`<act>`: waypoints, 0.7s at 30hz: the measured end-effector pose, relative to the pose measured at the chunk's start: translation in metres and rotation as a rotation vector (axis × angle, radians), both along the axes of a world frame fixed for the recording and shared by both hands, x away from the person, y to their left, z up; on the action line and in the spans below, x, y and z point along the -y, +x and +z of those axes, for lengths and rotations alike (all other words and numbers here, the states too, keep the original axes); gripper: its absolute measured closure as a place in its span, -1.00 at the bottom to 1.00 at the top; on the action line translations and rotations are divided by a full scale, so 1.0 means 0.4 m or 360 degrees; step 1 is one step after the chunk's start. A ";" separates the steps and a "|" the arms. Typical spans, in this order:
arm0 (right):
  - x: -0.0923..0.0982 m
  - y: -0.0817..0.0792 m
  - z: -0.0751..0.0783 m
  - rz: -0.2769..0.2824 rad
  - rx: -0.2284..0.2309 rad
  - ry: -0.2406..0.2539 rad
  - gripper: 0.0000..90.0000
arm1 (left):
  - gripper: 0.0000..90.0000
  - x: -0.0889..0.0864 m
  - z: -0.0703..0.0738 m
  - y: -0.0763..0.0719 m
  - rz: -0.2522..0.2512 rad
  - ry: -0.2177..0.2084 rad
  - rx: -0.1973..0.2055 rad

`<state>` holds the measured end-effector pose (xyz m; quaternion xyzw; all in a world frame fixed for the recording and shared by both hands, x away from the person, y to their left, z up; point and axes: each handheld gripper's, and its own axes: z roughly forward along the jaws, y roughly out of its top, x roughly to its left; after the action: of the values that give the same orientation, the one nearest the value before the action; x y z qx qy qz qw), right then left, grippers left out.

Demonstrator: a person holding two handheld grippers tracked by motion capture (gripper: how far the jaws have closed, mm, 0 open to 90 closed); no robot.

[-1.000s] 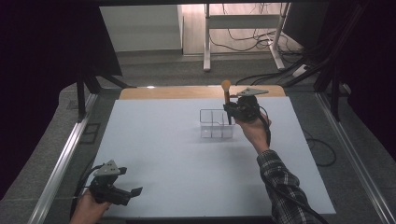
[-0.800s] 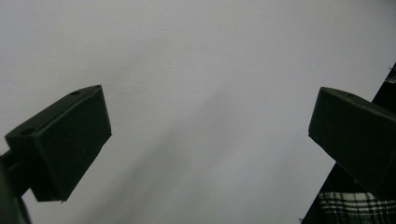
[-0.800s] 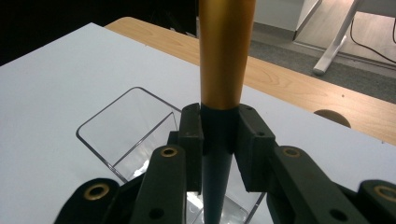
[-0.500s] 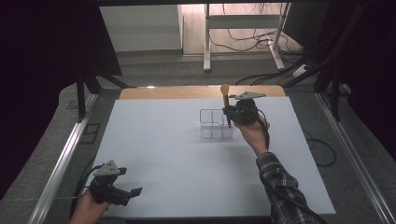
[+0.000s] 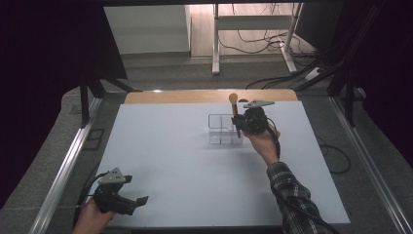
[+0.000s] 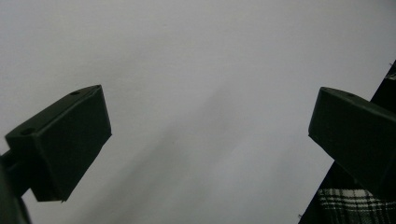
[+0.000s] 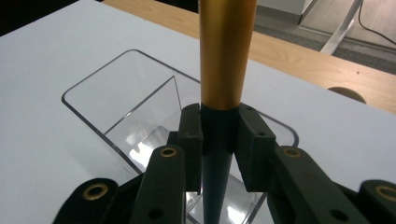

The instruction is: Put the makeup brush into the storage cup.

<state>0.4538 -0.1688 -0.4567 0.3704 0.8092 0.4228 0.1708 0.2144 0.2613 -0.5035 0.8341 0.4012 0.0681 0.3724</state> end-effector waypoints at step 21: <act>0.002 -0.015 0.013 0.0010 -0.0016 0.0005 -0.15 | -1.00 0.000 0.001 -0.001 0.0002 0.0006 0.0000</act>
<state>0.4477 -0.1695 -0.4516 0.3703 0.8105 0.4228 0.1650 0.2141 0.2614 -0.5032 0.8345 0.4015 0.0691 0.3709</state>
